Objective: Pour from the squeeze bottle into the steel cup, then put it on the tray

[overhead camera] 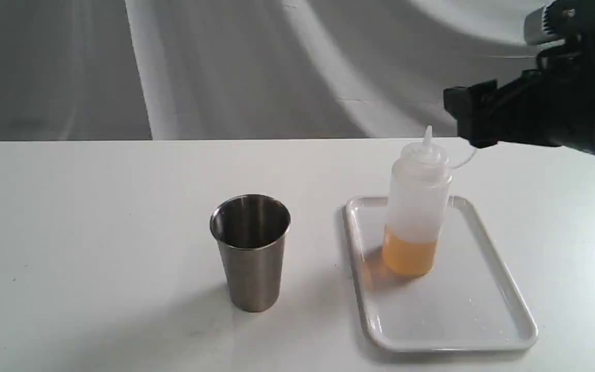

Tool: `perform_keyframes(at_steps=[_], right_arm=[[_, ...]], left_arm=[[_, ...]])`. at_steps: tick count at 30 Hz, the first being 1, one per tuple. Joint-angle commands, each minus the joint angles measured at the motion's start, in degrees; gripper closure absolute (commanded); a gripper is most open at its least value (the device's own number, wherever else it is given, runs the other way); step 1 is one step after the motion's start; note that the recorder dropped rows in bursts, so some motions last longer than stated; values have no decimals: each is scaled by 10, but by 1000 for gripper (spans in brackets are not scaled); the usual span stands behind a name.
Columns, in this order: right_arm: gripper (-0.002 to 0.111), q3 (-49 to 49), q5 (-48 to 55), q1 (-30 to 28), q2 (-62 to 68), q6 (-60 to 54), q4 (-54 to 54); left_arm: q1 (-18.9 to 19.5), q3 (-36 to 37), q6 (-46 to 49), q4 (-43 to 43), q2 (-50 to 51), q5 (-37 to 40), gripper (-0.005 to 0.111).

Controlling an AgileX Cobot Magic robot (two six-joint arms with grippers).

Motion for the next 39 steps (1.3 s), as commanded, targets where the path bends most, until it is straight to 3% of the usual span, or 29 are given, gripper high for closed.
perform_keyframes(at_steps=[1,9,16,23,29,34,39], right_arm=[[30,0,74,0,-63,-10,-4],[38,0,256,0,-220,-9,0],[69,0,422,0,-361,-9,30],[106,0,520,0,-479,-59,163],[108,5,552,0,-535,-178,237],[108,55,502,0,-586,-373,420],[108,134,428,0,-623,-479,549]], left_arm=[[-3,3,-1,-2,1,1,98],[-3,3,-1,-2,1,1,98],[-3,3,-1,-2,1,1,98],[-3,3,-1,-2,1,1,98],[-3,3,-1,-2,1,1,98],[-3,3,-1,-2,1,1,98],[-3,3,-1,-2,1,1,98]])
